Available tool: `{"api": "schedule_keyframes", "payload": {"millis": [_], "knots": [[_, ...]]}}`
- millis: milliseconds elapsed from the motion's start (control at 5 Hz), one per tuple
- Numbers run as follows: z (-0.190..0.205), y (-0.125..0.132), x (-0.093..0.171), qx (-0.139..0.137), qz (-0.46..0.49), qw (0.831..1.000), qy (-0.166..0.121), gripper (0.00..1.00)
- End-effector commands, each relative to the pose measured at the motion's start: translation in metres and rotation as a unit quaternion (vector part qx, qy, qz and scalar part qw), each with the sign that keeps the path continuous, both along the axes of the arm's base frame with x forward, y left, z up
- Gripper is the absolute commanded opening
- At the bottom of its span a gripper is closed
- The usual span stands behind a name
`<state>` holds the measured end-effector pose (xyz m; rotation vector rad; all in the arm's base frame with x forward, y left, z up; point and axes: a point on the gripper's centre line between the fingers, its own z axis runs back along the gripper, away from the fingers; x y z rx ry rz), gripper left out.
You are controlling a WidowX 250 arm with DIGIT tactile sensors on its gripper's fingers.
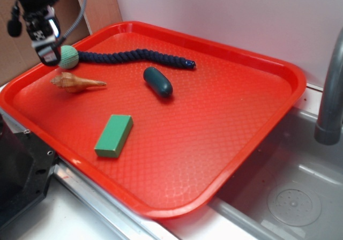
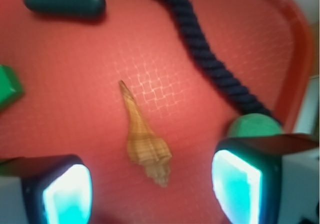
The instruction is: Grab the shell.
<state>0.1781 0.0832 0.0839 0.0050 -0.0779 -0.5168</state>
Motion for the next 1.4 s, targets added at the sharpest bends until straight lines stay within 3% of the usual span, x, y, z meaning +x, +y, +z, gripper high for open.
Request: {"api": "schedule_keyframes", "payload": {"millis": [0,600,800,1200], "knots": [[-0.032,0.003,0.010,0.015,-0.040,0.999,0.014,1.00],[-0.062,-0.005,0.007,0.036,-0.065,0.996,0.044,1.00],[-0.061,-0.005,0.005,0.035,-0.063,0.996,0.046,0.00],[-0.050,-0.005,0.003,0.032,-0.046,0.997,0.052,0.00]]}}
